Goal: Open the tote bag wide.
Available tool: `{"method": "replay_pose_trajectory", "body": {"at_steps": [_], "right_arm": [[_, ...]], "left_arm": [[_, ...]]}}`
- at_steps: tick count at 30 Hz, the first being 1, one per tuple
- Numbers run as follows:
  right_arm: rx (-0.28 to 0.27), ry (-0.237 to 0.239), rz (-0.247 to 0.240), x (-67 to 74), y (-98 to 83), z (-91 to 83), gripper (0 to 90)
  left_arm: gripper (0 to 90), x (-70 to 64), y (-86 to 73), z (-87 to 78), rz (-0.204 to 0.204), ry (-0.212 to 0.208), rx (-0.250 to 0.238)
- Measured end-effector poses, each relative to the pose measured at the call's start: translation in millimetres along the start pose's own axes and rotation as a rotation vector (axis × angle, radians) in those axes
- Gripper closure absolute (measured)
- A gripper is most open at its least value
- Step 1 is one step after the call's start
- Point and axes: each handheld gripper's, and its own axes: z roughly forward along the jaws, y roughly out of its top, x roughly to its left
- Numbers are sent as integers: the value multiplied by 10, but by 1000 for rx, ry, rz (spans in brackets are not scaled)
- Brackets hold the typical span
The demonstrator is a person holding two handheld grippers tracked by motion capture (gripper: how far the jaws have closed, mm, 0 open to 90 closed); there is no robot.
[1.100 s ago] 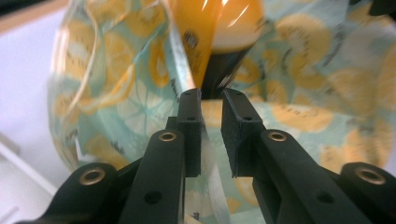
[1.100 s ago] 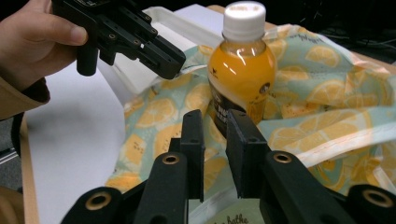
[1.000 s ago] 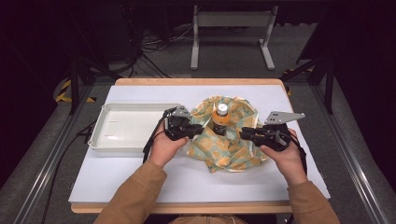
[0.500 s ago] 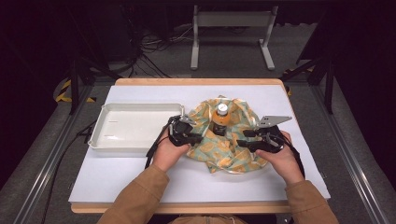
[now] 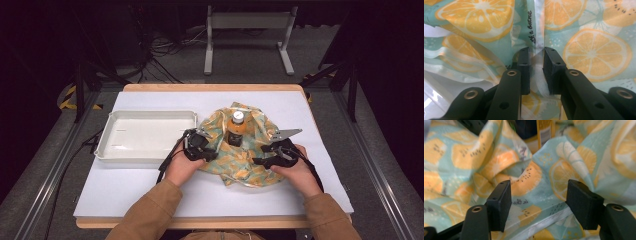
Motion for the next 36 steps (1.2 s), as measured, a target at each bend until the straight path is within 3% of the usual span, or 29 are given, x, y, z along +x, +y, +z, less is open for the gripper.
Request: {"method": "replay_pose_trajectory", "body": {"at_steps": [5,13,16,23,25,27,31,36], "right_arm": [[37,-11,-16,11,-60,70,337],[67,-24,-39,41,-59,12,333],[54,-25,-41,47,-39,-53,351],[-25,18,-42,66,54,-331,376],[-47,19,-44,65,82,-390,383],[-116,34,-46,62,145,-512,406],[-207,36,-67,36,289,-652,463],[-254,-6,-111,-30,534,-660,618]], "left_arm": [[749,9,-12,3,-10,-1,2],[711,22,-23,-49,-10,-7,-17],[675,16,-24,-140,-2,-28,-59],[624,-52,-33,-473,42,-49,-203],[620,-64,-37,-522,38,-54,-220],[613,-78,-43,-630,53,-62,-263],[613,-76,-50,-685,50,-74,-303],[634,-45,-20,-665,58,-97,-379]]}}
